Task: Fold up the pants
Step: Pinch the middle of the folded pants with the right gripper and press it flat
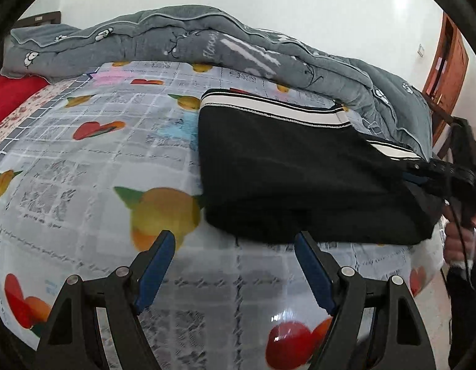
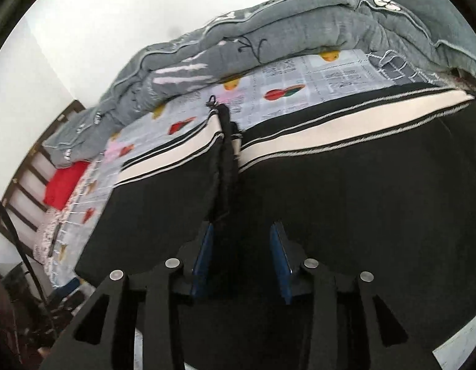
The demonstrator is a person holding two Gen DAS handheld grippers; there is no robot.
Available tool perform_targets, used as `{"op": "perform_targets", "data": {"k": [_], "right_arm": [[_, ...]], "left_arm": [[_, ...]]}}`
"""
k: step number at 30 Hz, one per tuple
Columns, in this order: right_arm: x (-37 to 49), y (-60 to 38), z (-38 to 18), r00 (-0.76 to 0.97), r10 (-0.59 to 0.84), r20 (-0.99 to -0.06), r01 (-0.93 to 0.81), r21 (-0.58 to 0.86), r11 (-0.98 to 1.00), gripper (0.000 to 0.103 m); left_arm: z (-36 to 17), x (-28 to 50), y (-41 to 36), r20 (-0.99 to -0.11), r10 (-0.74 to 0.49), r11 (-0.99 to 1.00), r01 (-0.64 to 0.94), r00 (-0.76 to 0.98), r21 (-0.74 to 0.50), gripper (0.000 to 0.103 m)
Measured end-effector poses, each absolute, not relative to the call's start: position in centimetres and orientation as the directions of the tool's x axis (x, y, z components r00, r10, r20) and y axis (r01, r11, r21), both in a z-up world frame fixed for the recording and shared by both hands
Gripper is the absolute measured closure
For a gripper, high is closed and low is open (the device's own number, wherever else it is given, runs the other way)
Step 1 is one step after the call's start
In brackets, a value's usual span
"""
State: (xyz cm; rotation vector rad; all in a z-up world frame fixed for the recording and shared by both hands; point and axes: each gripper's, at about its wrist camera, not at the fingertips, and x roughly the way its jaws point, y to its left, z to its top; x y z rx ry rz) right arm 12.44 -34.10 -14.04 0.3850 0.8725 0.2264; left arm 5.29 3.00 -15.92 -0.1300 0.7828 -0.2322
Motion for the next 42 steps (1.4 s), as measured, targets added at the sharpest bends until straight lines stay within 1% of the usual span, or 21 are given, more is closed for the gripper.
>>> {"op": "perform_targets", "data": {"k": [3, 4, 6, 7, 9, 12, 14, 17, 19, 21, 22, 23, 25, 27, 29, 31, 34, 36, 38, 41, 42], "right_arm": [[12.7, -34.1, -14.3, 0.621, 0.34, -0.706, -0.021, 0.419, 0.908, 0.063], [12.3, -34.4, -14.2, 0.629, 0.339, -0.7, -0.017, 0.423, 0.906, 0.063], [11.9, -35.1, -13.7, 0.641, 0.362, -0.677, -0.02, 0.456, 0.89, 0.063], [11.6, -35.4, -13.5, 0.648, 0.366, -0.668, -0.017, 0.468, 0.884, 0.06], [11.3, -35.4, -13.2, 0.654, 0.367, -0.662, -0.027, 0.464, 0.885, 0.054], [11.4, -34.1, -13.4, 0.644, 0.368, -0.67, -0.072, 0.427, 0.901, 0.054], [11.8, -33.2, -13.9, 0.628, 0.384, -0.677, -0.091, 0.427, 0.9, 0.054], [13.6, -31.5, -15.8, 0.567, 0.409, -0.715, -0.094, 0.438, 0.894, 0.054], [14.6, -30.6, -17.3, 0.547, 0.379, -0.746, -0.062, 0.416, 0.907, 0.053], [14.5, -29.6, -17.3, 0.58, 0.335, -0.742, -0.07, 0.364, 0.929, 0.052], [14.5, -29.2, -17.2, 0.584, 0.316, -0.748, -0.071, 0.34, 0.938, 0.068], [14.3, -28.9, -16.9, 0.594, 0.304, -0.745, -0.081, 0.321, 0.944, 0.078], [13.5, -29.5, -15.4, 0.628, 0.351, -0.694, -0.14, 0.343, 0.929, 0.082], [12.7, -30.3, -14.0, 0.651, 0.388, -0.653, -0.153, 0.388, 0.909, 0.083], [11.8, -30.8, -12.7, 0.662, 0.419, -0.621, -0.168, 0.421, 0.891, 0.085], [10.3, -31.0, -11.5, 0.684, 0.422, -0.595, -0.195, 0.409, 0.892, 0.085], [8.8, -31.4, -11.8, 0.696, 0.395, -0.6, -0.185, 0.382, 0.906, 0.085], [8.4, -31.7, -13.6, 0.672, 0.373, -0.64, -0.161, 0.365, 0.917, 0.085], [8.9, -32.1, -15.9, 0.626, 0.368, -0.688, -0.121, 0.38, 0.917, 0.082], [8.2, -33.0, -16.2, 0.619, 0.397, -0.677, -0.126, 0.413, 0.902, 0.079], [7.9, -33.3, -15.8, 0.623, 0.405, -0.669, -0.128, 0.424, 0.897, 0.074]], "left_arm": [[-15.8, 6.5, 2.1, -0.685, -0.245, 0.969, 0.153, 0.686, -0.194, 0.024], [-15.9, 6.9, 1.7, -0.697, -0.208, 0.978, 0.138, 0.687, -0.156, 0.024], [-16.7, 7.9, 1.0, -0.738, -0.071, 0.997, 0.078, 0.671, -0.025, 0.023], [-16.9, 8.1, 1.1, -0.741, -0.048, 0.998, 0.069, 0.67, -0.002, 0.022], [-16.8, 7.9, 1.8, -0.727, -0.079, 0.997, 0.061, 0.682, -0.051, 0.022], [-16.8, 7.8, 2.5, -0.721, -0.103, 0.994, 0.043, 0.686, -0.101, 0.022], [-17.0, 7.8, 2.5, -0.722, -0.094, 0.995, 0.044, 0.686, -0.088, 0.022], [-17.1, 7.5, 2.4, -0.717, -0.088, 0.996, 0.054, 0.691, -0.071, 0.022], [-17.0, 7.7, 2.9, -0.714, -0.102, 0.995, 0.057, 0.693, -0.087, 0.022], [-17.1, 7.7, 3.3, -0.711, -0.093, 0.995, 0.049, 0.697, -0.082, 0.021], [-17.1, 7.7, 3.3, -0.709, -0.088, 0.996, 0.048, 0.699, -0.076, 0.02], [-17.2, 7.7, 3.4, -0.708, -0.085, 0.996, 0.05, 0.701, -0.07, 0.019], [-17.3, 7.8, 3.4, -0.705, -0.067, 0.998, 0.04, 0.706, -0.055, 0.018], [-17.2, 7.9, 4.0, -0.692, -0.05, 0.997, -0.002, 0.721, -0.074, 0.018], [-17.2, 7.9, 4.8, -0.687, -0.062, 0.993, -0.021, 0.724, -0.112, 0.017], [-17.2, 7.8, 5.5, -0.68, -0.075, 0.99, -0.026, 0.729, -0.136, 0.017], [-17.3, 7.6, 5.2, -0.681, -0.069, 0.993, -0.012, 0.729, -0.114, 0.017], [-17.5, 7.6, 4.9, -0.683, -0.058, 0.995, -0.011, 0.728, -0.096, 0.017], [-17.5, 7.8, 4.7, -0.688, -0.045, 0.996, -0.016, 0.725, -0.083, 0.017], [-17.4, 7.8, 4.7, -0.701, -0.041, 0.998, -0.01, 0.712, -0.067, 0.017], [-17.4, 7.7, 4.8, -0.704, -0.044, 0.998, -0.006, 0.709, -0.069, 0.017]]}}
